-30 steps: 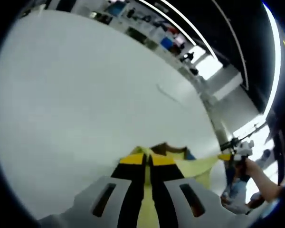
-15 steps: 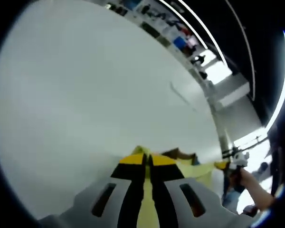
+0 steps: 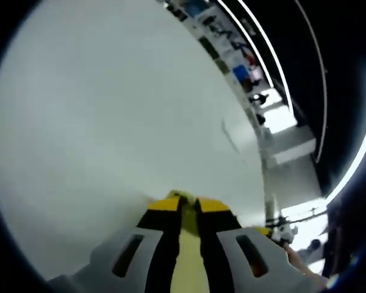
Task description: Fold the garment on the visible template until the final outline fits inside the template.
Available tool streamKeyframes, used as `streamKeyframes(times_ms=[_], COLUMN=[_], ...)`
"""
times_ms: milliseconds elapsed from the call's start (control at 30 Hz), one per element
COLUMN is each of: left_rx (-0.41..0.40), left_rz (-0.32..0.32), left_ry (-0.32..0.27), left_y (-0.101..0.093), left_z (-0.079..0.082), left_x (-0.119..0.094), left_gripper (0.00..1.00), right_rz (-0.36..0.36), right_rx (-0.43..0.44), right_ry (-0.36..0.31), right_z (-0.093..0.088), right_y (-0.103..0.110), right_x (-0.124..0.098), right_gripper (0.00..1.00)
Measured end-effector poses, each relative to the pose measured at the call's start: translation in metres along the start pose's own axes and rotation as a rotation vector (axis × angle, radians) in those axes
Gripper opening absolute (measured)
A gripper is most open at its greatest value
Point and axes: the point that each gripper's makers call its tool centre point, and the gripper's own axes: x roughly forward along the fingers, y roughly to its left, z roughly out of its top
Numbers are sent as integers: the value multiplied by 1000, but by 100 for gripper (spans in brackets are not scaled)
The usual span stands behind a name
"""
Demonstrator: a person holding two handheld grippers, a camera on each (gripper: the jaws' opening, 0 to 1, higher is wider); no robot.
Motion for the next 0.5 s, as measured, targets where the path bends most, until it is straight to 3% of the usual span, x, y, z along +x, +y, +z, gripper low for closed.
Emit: streamKeyframes(times_ms=[67, 100, 133, 267, 500], left_rx=[-24, -41, -47, -59, 4], left_rz=[-7, -19, -19, -8, -1], left_ry=[-14, -35, -52, -113, -109], left_y=[0, 0, -1, 4, 6], left_z=[4, 9, 10, 28, 26], left_x=[-1, -3, -5, -6, -9], left_gripper=[15, 17, 19, 28, 29], right_rz=[5, 20, 23, 9, 6], right_rx=[35, 98, 107, 66, 39], right_ry=[-47, -78, -95, -136, -143], right_z=[6, 11, 13, 20, 20], right_y=[0, 1, 0, -2, 0], right_x=[0, -1, -1, -7, -14], right_gripper=[25, 27, 28, 33, 32])
